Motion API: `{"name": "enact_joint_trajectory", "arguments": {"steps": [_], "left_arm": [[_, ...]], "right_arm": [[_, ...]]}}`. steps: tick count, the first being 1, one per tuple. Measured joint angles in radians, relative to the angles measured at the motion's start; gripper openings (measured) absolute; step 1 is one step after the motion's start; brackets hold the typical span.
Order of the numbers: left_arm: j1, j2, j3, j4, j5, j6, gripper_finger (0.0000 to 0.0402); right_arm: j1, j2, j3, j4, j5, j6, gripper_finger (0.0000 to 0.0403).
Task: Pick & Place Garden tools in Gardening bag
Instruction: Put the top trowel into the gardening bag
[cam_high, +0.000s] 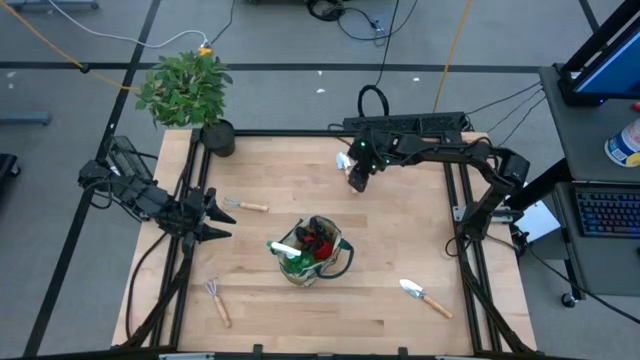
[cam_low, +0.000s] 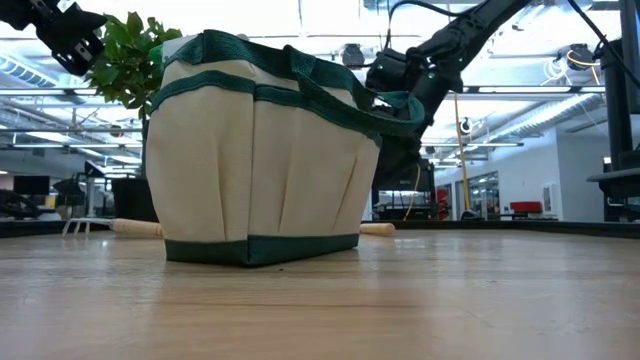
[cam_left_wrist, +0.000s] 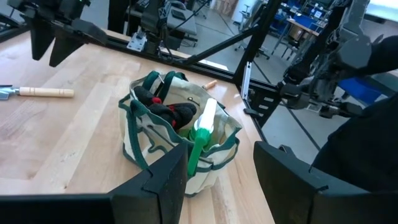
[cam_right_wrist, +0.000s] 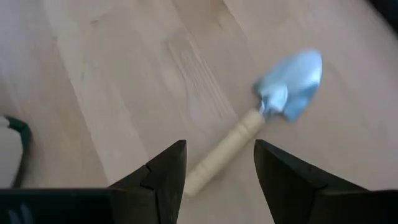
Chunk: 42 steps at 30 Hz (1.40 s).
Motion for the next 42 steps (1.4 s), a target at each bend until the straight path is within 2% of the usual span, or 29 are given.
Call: {"name": "enact_joint_trajectory", "arguments": {"steps": [5,8,19,34,42], "left_arm": [[0.0,0.0,0.0,0.0,0.0,0.031,0.0189],[0.0,0.0,0.0,0.0,0.0,0.057,0.0189],[0.0,0.0,0.0,0.0,0.0,0.063,0.0189],[0.0,0.0,0.0,0.001,0.0,0.048,0.0189],[0.0,0.0,0.0,0.003,0.0,0.048,0.0189]], "right_arm": [[0.0,0.0,0.0,-0.027,0.0,0.197,0.0183],[0.007,0.0,0.0,-0.04,0.0,0.241,0.0183],[0.047,0.0,0.0,-0.038,0.056,0.267,0.0183],[0.053,0.126,-0.001,0.01,0.058,0.306,0.0183],[0.068,0.186,0.0,-0.008,0.134,0.304,0.0183]]}}
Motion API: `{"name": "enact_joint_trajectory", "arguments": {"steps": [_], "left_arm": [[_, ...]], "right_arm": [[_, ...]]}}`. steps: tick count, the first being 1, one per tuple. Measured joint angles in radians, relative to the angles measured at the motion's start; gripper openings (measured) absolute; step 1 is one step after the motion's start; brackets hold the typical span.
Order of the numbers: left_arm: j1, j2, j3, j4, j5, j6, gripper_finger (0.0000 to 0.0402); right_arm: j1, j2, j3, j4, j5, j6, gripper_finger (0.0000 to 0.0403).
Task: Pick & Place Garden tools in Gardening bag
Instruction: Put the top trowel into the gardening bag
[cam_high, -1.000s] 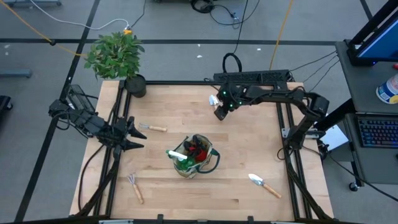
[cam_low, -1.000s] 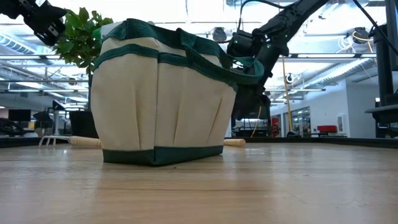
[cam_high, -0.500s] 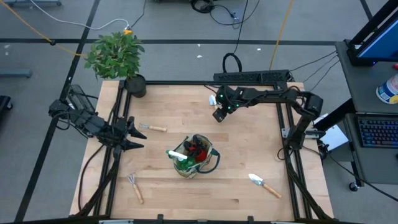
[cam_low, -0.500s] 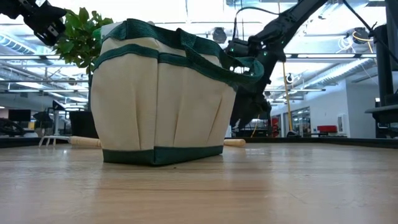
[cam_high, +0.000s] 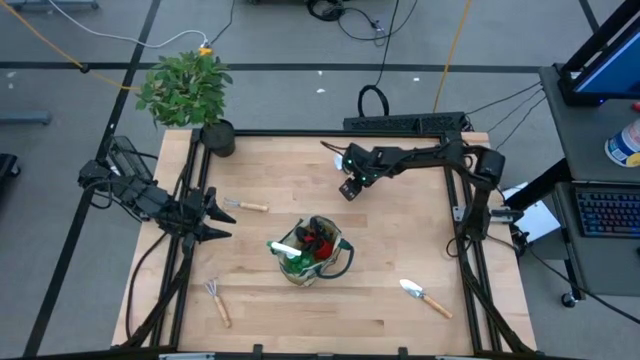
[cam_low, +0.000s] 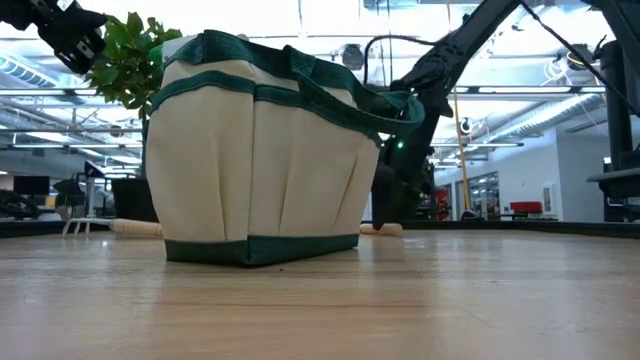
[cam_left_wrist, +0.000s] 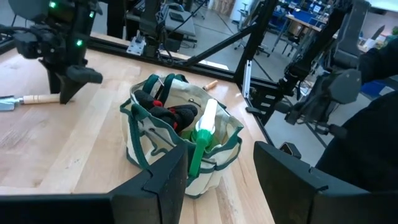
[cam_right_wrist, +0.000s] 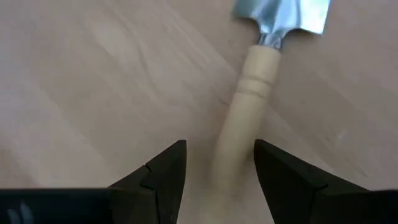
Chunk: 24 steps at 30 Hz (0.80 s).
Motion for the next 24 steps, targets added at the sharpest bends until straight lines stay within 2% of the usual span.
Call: {"name": "enact_joint_trajectory", "arguments": {"steps": [6,16,24], "left_arm": [[0.0,0.0,0.0,0.001,0.0,0.003,0.0189],[0.0,0.0,0.0,0.002,0.0,0.002,0.0189],[0.0,0.0,0.0,0.087,0.0,0.0,0.0189]], "right_arm": [[0.005,0.029,0.005,-0.035,0.01,0.0,0.0165],[0.02,0.033,0.002,-0.058,0.057,-0.007,0.0065],[0.025,-0.007,-0.003,-0.097,0.066,-0.029,0.006]]}}
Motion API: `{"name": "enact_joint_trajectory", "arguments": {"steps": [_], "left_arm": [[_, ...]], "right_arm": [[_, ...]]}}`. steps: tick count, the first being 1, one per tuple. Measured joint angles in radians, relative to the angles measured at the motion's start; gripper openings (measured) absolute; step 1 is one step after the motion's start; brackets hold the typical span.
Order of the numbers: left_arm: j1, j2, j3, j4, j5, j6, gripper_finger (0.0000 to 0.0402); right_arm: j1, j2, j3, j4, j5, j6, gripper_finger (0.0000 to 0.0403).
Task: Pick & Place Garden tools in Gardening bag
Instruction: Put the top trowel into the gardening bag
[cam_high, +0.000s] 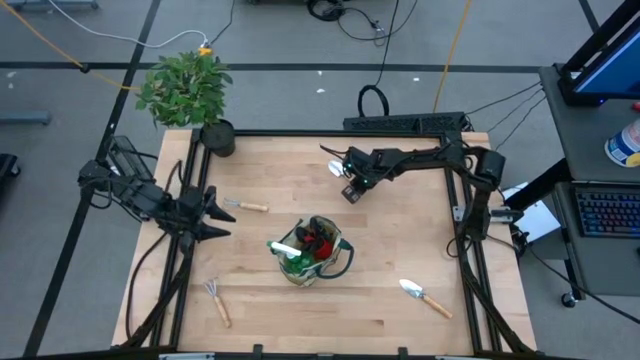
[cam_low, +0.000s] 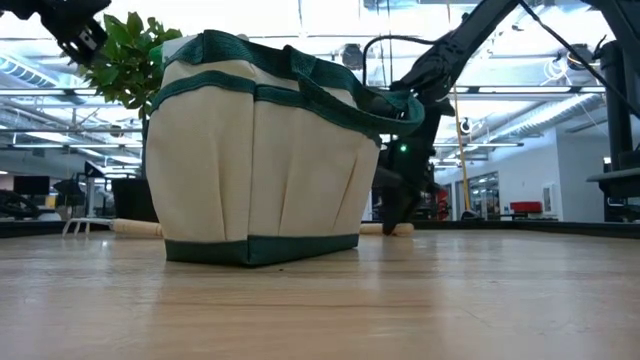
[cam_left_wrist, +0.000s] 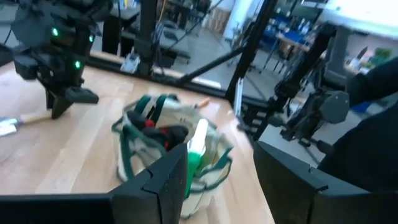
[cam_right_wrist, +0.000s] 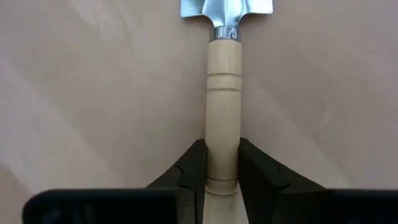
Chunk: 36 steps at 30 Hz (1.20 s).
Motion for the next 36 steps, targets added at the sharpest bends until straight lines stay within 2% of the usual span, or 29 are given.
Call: {"name": "enact_joint_trajectory", "arguments": {"steps": [7,20,27,36], "left_arm": [[0.0,0.0,0.0,0.12,0.0,0.004,0.0189],[0.0,0.027,0.0,0.316,-0.018,-0.001,0.0189],[0.0,0.094,0.0,0.479,-0.018,-0.032,0.0189],[0.0,0.204,0.0,0.631,-0.018,-0.039,0.0189]], "right_arm": [[0.004,-0.181,-0.001,-0.035,0.031,-0.049,0.006],[0.08,-0.516,0.0,-0.038,0.253,-0.196,0.006],[0.151,-0.586,0.0,0.055,0.279,-0.313,0.006],[0.261,-0.587,0.001,0.195,0.331,-0.52,0.006]]}}
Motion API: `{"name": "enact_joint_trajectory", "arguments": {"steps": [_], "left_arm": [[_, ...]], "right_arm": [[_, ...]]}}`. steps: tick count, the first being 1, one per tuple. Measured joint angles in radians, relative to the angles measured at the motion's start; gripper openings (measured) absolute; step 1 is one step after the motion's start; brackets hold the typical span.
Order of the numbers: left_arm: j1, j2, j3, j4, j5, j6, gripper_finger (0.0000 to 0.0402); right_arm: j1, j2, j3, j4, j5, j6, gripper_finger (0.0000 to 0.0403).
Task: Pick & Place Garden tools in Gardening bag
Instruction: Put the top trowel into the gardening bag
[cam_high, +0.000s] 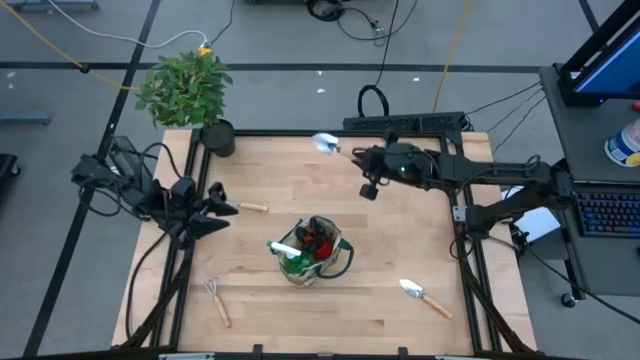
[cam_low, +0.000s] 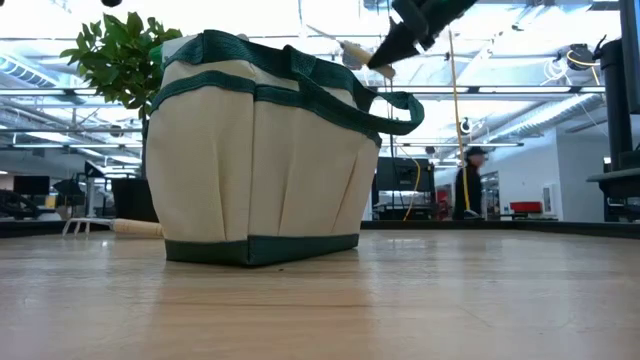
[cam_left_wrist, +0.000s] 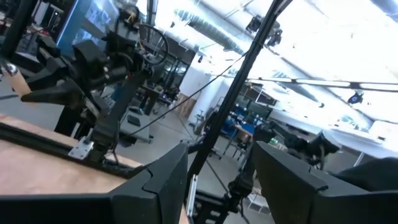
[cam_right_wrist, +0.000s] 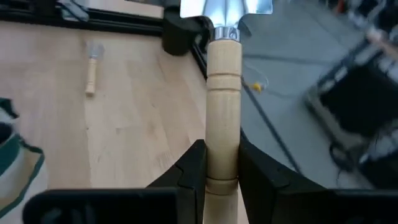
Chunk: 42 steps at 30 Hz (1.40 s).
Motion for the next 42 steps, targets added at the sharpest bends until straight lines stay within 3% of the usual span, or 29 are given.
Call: {"name": "enact_joint_trajectory", "arguments": {"steps": [11,18,26,32,42], "left_arm": [[0.0,0.16,0.0,0.241,-0.159,-0.033,0.0189],[0.0,0.229,0.0,0.311,-0.289,-0.063,0.0189],[0.0,0.328,0.066,0.339,-0.341,-0.028,0.0189],[0.005,0.416,0.235,0.17,-0.346,0.02,0.0188],[0.052,0.587,0.557,-0.232,-0.348,0.017,0.0188]], "right_arm": [[0.124,0.0,0.001,0.136,0.158,-0.439,0.006],[0.176,0.0,0.001,0.208,0.237,-0.733,0.006],[0.212,0.004,0.001,0.259,0.265,-1.0,0.006],[0.242,0.047,0.002,0.321,0.362,-1.263,0.006],[0.281,0.13,0.002,0.393,0.367,-1.535,0.006]]}}
